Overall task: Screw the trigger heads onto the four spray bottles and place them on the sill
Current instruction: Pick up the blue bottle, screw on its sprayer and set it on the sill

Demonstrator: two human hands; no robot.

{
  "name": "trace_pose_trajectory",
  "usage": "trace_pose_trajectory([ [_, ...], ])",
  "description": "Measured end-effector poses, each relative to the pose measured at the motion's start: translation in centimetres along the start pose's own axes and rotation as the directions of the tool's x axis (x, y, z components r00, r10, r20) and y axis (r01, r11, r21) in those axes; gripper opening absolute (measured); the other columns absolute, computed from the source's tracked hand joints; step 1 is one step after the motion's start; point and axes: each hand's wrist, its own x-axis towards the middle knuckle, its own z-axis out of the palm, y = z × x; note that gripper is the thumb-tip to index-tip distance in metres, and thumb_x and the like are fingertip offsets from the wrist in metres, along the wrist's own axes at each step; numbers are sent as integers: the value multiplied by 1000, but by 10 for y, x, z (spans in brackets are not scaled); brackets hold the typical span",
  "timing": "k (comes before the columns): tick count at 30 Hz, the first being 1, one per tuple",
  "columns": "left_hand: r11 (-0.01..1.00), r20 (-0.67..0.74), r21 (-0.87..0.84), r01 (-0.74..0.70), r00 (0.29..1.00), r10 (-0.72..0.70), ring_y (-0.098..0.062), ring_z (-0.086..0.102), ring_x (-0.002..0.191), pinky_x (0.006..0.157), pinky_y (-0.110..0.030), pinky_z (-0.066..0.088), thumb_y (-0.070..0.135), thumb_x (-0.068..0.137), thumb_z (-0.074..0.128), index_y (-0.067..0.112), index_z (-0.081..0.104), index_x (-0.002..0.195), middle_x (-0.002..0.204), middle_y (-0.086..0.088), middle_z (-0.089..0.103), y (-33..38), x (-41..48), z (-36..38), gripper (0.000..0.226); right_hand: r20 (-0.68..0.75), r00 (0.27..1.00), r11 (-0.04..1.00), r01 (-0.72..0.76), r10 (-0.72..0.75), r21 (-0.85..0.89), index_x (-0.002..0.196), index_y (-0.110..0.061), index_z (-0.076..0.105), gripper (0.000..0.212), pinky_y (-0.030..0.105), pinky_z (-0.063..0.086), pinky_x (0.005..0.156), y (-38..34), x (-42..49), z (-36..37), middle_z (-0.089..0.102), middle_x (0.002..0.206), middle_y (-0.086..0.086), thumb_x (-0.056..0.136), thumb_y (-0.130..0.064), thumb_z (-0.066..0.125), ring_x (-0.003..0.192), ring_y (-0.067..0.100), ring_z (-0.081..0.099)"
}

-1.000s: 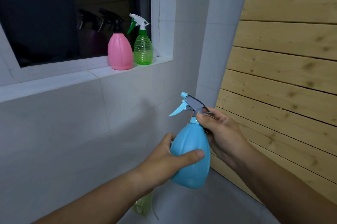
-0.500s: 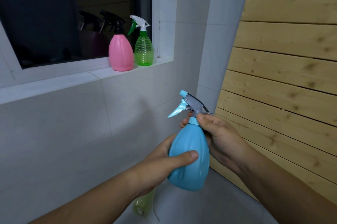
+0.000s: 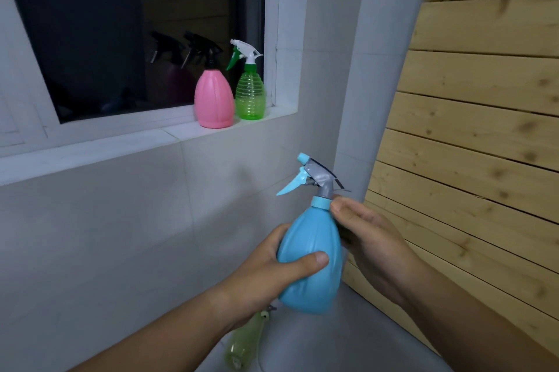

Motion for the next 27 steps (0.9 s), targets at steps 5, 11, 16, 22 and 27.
trace_pose_trajectory([
  [5,994,-156,-33,-107,983,100,-16,76,104,84,-31,61,55,64,82,29,63,126,117,-2,78,21,8,-25,70,39,999,990,39,-34,-133,117,-26,70,38,38,53,96,-1,3,15,75,113,-3,83,-40,62,109,15,69],
  [11,984,-246,-41,-176,956,160,-20,71,115,98,-40,57,61,70,71,25,58,125,127,-7,71,55,20,-67,67,96,975,955,216,-200,-203,133,-20,55,70,29,49,102,-23,39,64,68,127,-5,67,-31,77,116,6,63],
  [16,965,-325,165,-202,913,247,-11,67,108,85,-28,54,52,88,67,26,50,119,127,-2,62,112,31,-126,44,187,941,919,322,-283,-228,139,-26,50,64,33,51,100,-50,102,114,63,132,-6,81,-21,77,119,7,61],
  [22,937,-409,327,-123,876,258,-17,71,106,87,-31,59,37,98,65,19,57,133,126,-7,69,160,43,-197,41,247,910,867,398,-332,-301,139,-35,48,62,10,53,71,-70,172,172,64,116,-8,84,-25,74,91,-4,66],
  [27,953,-472,289,-93,852,227,-22,69,113,94,-38,59,31,97,68,16,57,139,130,-8,68,166,56,-231,46,185,925,848,379,-332,-370,145,-23,43,68,34,55,92,-62,210,208,60,125,0,84,-28,73,107,17,62],
])
